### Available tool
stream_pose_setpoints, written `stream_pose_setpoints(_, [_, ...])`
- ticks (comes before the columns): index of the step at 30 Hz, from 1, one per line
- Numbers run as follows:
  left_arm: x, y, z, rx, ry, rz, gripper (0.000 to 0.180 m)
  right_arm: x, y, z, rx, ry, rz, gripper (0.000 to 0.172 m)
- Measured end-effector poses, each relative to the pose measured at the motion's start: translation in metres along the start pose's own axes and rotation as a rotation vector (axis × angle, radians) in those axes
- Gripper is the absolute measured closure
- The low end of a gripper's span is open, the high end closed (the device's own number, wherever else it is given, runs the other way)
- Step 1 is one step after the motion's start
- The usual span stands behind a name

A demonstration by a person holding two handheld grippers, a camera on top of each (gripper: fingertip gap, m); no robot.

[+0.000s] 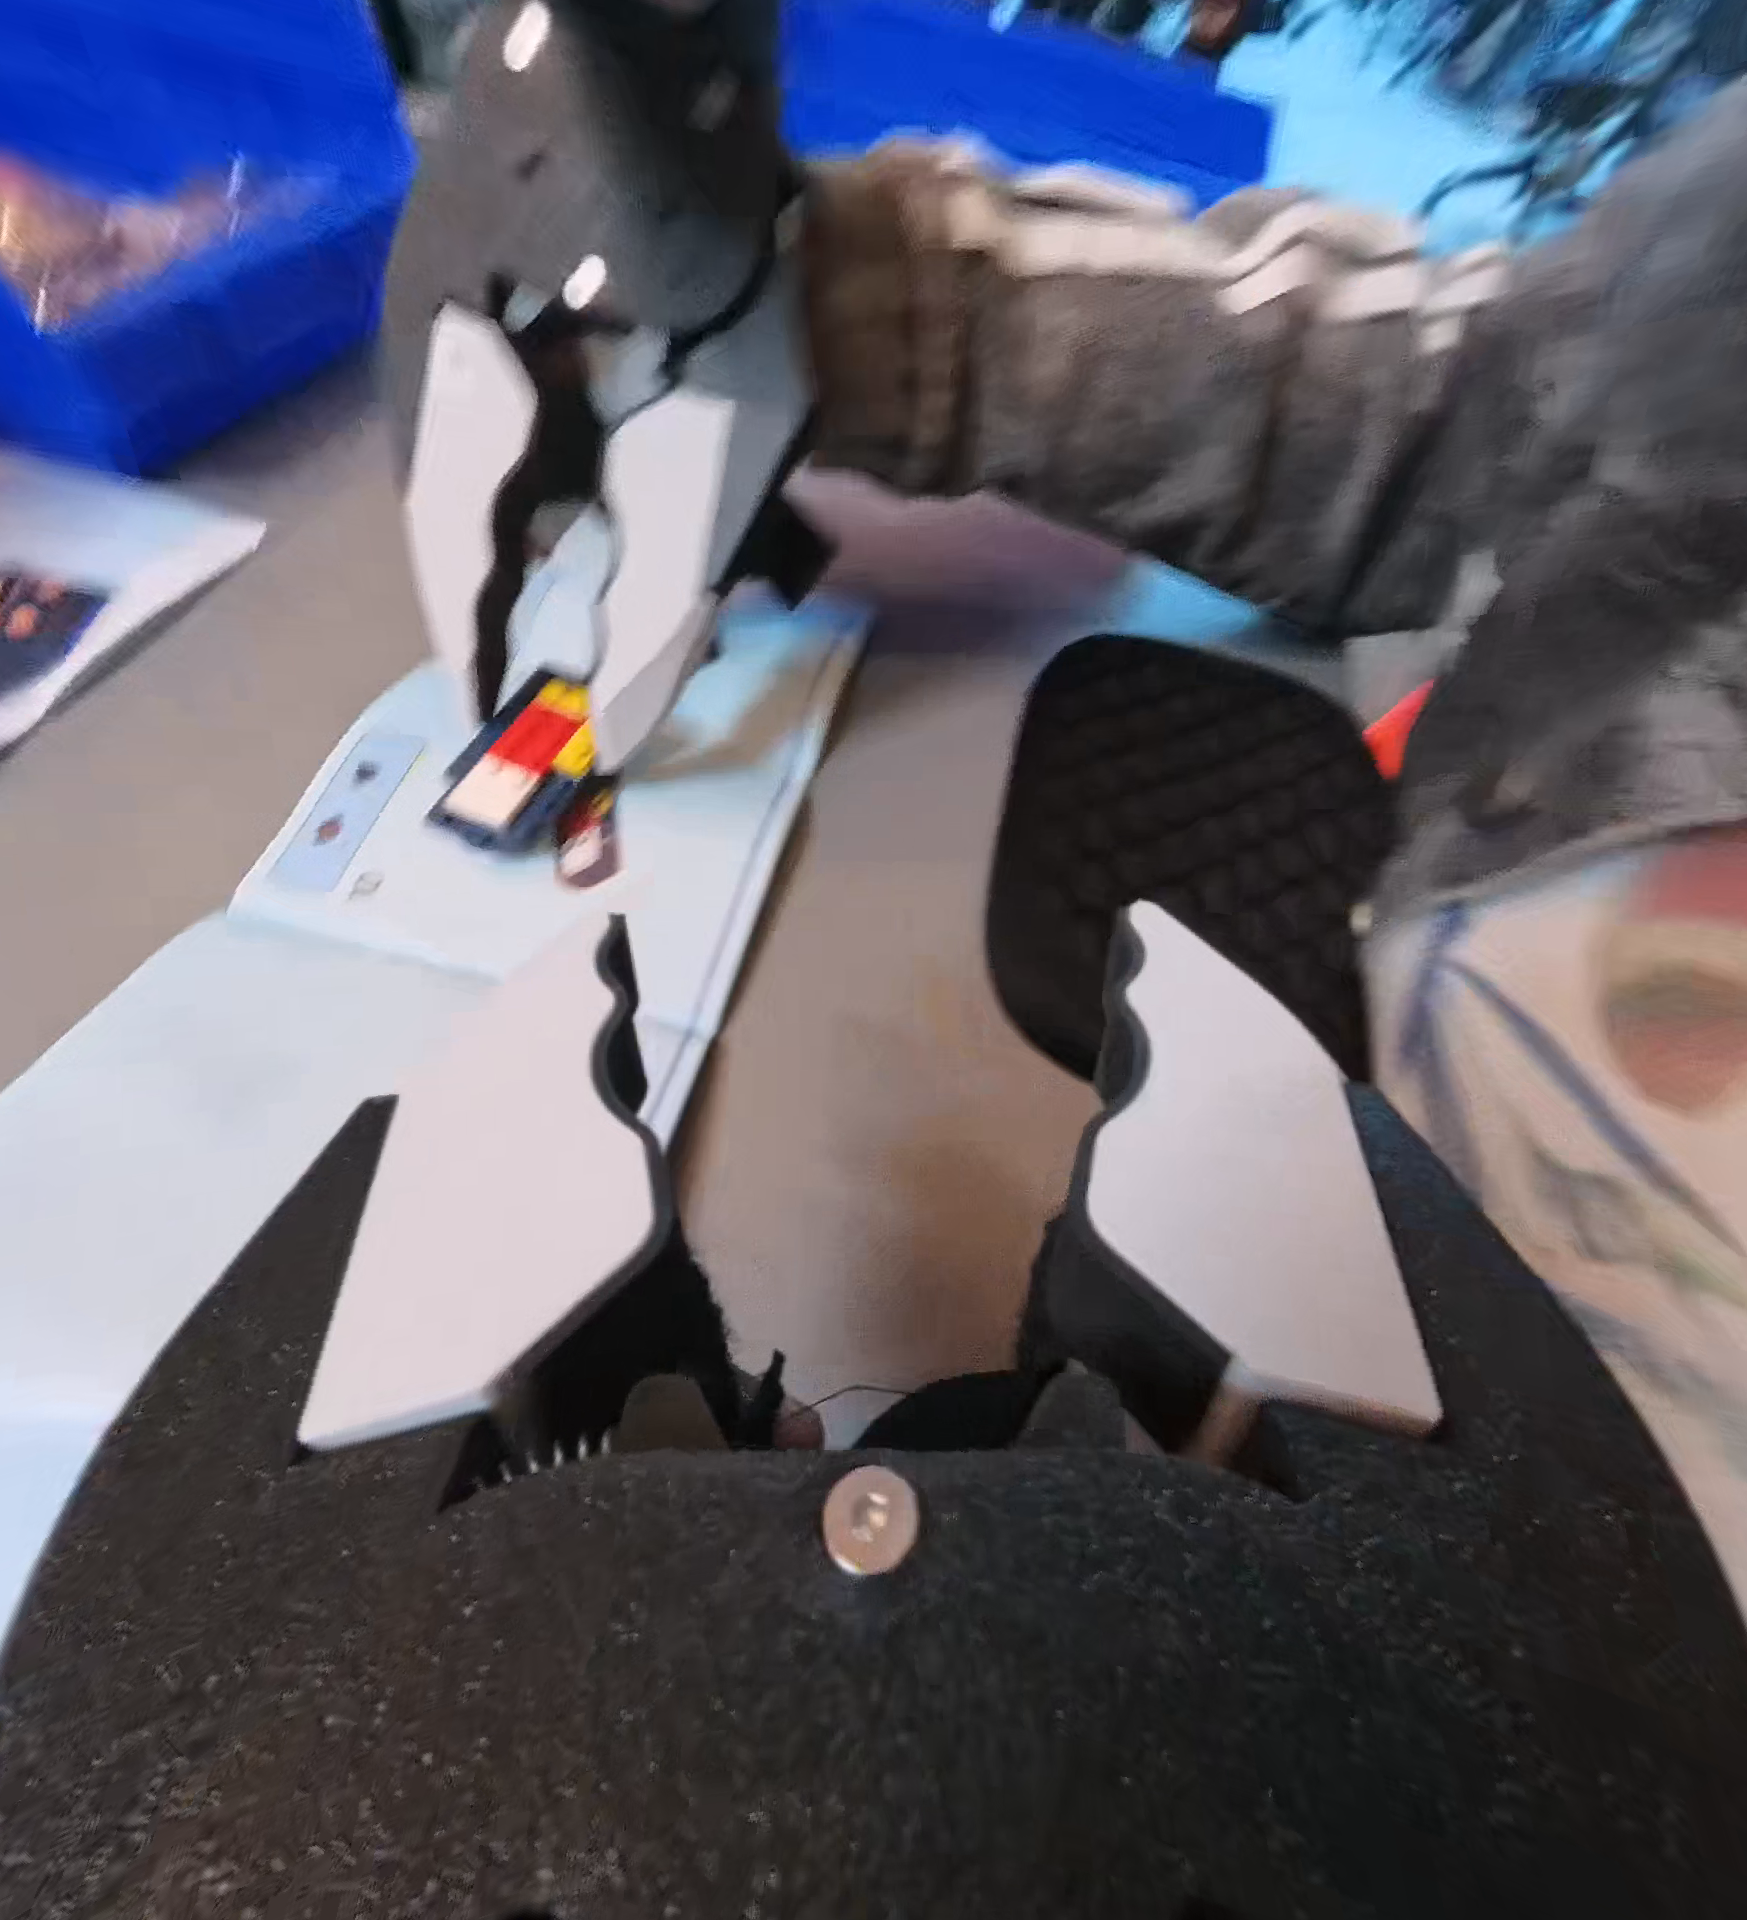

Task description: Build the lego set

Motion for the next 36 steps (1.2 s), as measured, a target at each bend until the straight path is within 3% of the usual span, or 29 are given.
stream_pose_setpoints(3, [0.014,0.012,-0.015,0.023,-0.11,-0.144,0.079,0.0,-0.002,-0.001,-0.001,-0.01,0.001,0.139])
stream_pose_setpoints(7, [0.001,0.028,-0.02,0.106,-0.244,-0.078,0.069,0.004,-0.007,-0.001,0.006,-0.027,-0.011,0.139])
stream_pose_setpoints(13, [-0.005,0.051,-0.055,0.028,-0.32,-0.099,0.047,0.006,-0.001,0.0,-0.018,0.003,0.002,0.139])
stream_pose_setpoints(19, [0.016,0.07,-0.054,0.072,-0.33,-0.208,0.046,0.01,0.003,0.0,-0.031,0.026,0.021,0.139])
stream_pose_setpoints(27, [0.017,0.068,-0.053,0.099,-0.319,-0.191,0.054,0.01,0.003,0.0,-0.031,0.02,0.009,0.139])
stream_pose_setpoints(31, [0.018,0.068,-0.053,0.1,-0.311,-0.19,0.055,0.001,0.001,0.0,-0.013,0.015,0.047,0.122])
stream_pose_setpoints(33, [0.018,0.067,-0.052,0.102,-0.301,-0.194,0.055,-0.007,0.0,-0.002,-0.029,0.018,0.104,0.134])
stream_pose_setpoints(36, [0.019,0.068,-0.051,0.108,-0.292,-0.197,0.055,-0.011,0.006,0.001,-0.027,0.037,0.151,0.168])
Point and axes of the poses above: each gripper's, where its closed fingertips meet, y out along the fingers, x out of its underside, z = x × y across the jaws, the point moved 1 cm from there along -y, back along the fingers, and after that the axes turned 14 degrees about z, right-handed, at the moved point
